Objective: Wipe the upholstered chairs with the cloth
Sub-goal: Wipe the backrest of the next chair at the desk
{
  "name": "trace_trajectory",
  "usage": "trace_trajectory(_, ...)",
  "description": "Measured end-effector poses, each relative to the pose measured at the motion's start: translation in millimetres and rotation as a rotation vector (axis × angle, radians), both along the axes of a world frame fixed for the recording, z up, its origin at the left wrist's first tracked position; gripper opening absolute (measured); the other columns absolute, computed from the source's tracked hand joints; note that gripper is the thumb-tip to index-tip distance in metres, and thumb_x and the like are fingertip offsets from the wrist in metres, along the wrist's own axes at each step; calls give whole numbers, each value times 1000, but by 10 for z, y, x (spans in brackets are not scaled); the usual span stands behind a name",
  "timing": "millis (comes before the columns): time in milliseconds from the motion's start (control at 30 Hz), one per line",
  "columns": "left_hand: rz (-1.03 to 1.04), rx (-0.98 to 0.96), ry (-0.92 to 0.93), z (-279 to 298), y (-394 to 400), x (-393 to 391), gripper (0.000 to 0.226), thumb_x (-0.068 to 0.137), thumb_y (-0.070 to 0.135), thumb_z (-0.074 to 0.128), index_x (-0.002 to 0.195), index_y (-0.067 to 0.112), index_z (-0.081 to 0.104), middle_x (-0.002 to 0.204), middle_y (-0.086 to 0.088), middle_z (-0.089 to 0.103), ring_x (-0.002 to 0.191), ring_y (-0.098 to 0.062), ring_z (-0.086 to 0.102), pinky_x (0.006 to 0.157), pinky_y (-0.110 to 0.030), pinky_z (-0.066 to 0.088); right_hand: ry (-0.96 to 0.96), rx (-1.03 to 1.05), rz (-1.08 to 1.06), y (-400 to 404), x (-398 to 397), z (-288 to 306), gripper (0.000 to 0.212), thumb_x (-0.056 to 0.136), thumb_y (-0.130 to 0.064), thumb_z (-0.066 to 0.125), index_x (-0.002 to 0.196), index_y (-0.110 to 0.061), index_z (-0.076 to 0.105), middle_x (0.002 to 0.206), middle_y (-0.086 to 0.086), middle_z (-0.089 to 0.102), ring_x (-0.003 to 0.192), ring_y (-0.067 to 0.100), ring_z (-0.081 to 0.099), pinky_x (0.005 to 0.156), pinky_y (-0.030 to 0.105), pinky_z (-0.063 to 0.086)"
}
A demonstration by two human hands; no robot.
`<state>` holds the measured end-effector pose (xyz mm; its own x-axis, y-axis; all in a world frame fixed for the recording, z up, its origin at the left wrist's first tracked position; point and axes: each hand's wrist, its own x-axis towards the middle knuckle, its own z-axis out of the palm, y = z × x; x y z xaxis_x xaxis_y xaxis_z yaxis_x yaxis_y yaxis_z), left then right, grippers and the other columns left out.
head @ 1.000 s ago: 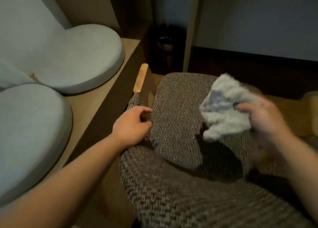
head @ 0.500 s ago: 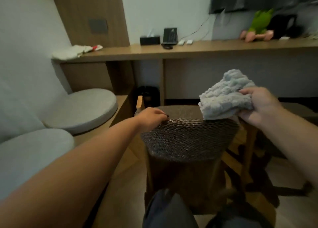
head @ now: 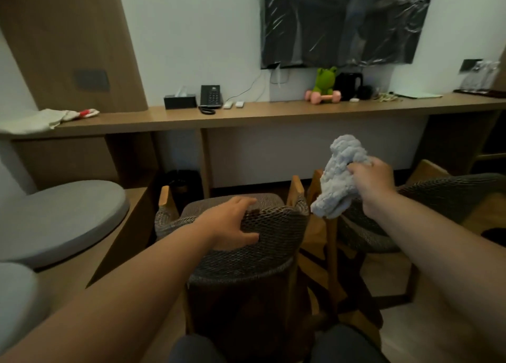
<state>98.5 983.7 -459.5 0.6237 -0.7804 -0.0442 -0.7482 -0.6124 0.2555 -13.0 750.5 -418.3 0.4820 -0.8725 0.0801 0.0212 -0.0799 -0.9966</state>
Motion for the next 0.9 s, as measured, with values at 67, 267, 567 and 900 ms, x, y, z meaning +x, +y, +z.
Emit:
trace_trajectory(67, 16, 73, 19, -7, -147, 144, 77, 82, 56, 64, 147, 29, 31, 145, 2, 45, 130, -19, 44, 108, -35, 39, 24, -34, -43, -185, 65, -125, 20, 90, -5, 48, 103, -16, 59, 83, -2, 58, 74, 11, 56, 58, 23, 45)
trace_trajectory(267, 55, 263, -11, -203, -428, 511, 84, 73, 76, 56, 141, 29, 43, 119, 4, 65, 113, -18, 58, 97, -37, 48, 260, -376, -151, -759, 476, -596, 35, 90, -12, 46, 124, -17, 55, 109, -1, 58, 99, 16, 54, 83, 29, 44)
trace_trajectory(567, 7, 253, -33, -267, -437, 614, 65, 74, 78, 50, 126, 40, 49, 106, 16, 64, 98, -10, 60, 88, -34, 50, 683, -530, 453, -953, 1799, -1389, 35, 88, -11, 50, 122, -13, 59, 125, 9, 59, 113, 27, 54, 88, 33, 45)
trace_trajectory(900, -17, 209, -37, -304, -409, 637, 63, 72, 80, 49, 117, 37, 55, 95, 15, 65, 89, -10, 61, 85, -36, 53, 857, -498, 370, -837, 1697, -1479, 38, 86, -14, 56, 123, -4, 59, 124, 13, 60, 115, 30, 55, 93, 32, 44)
